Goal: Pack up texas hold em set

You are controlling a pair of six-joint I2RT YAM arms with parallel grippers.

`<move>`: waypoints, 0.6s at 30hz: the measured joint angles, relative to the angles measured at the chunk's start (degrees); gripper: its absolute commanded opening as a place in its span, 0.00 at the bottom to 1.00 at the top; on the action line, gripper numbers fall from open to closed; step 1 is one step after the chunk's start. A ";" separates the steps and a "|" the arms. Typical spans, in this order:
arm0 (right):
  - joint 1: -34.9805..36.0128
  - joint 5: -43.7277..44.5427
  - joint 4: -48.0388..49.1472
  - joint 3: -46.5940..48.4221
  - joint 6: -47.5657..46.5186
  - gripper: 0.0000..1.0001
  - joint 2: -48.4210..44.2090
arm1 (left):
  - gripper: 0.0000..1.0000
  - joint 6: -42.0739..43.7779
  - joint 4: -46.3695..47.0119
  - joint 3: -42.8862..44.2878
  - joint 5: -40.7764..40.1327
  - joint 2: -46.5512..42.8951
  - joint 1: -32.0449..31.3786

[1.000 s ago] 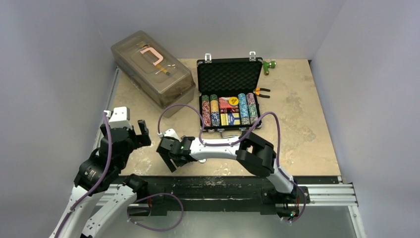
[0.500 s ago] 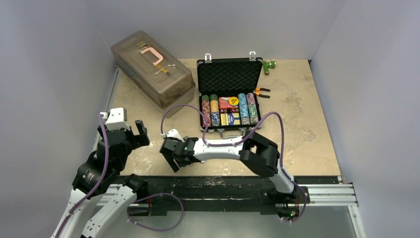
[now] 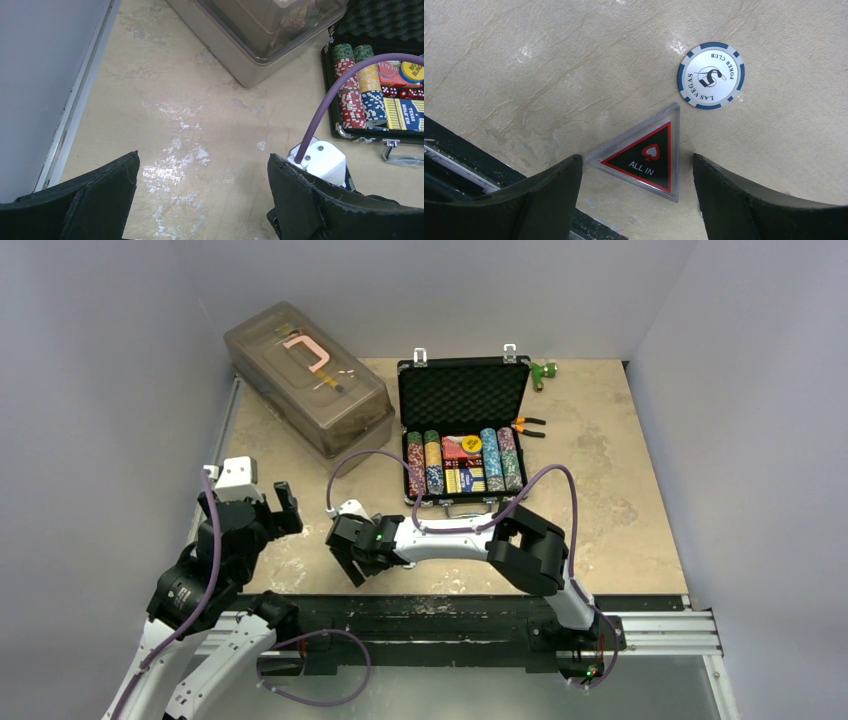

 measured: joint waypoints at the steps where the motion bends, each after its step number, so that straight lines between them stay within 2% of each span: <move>1: -0.07 -0.09 0.00 0.00 -0.04 0.73 0.00 | 0.95 0.00 0.00 0.00 0.00 0.07 0.00; 18: -0.44 1.20 0.61 -0.02 -0.15 0.40 0.00 | 0.95 0.00 0.02 -0.02 0.04 0.61 0.00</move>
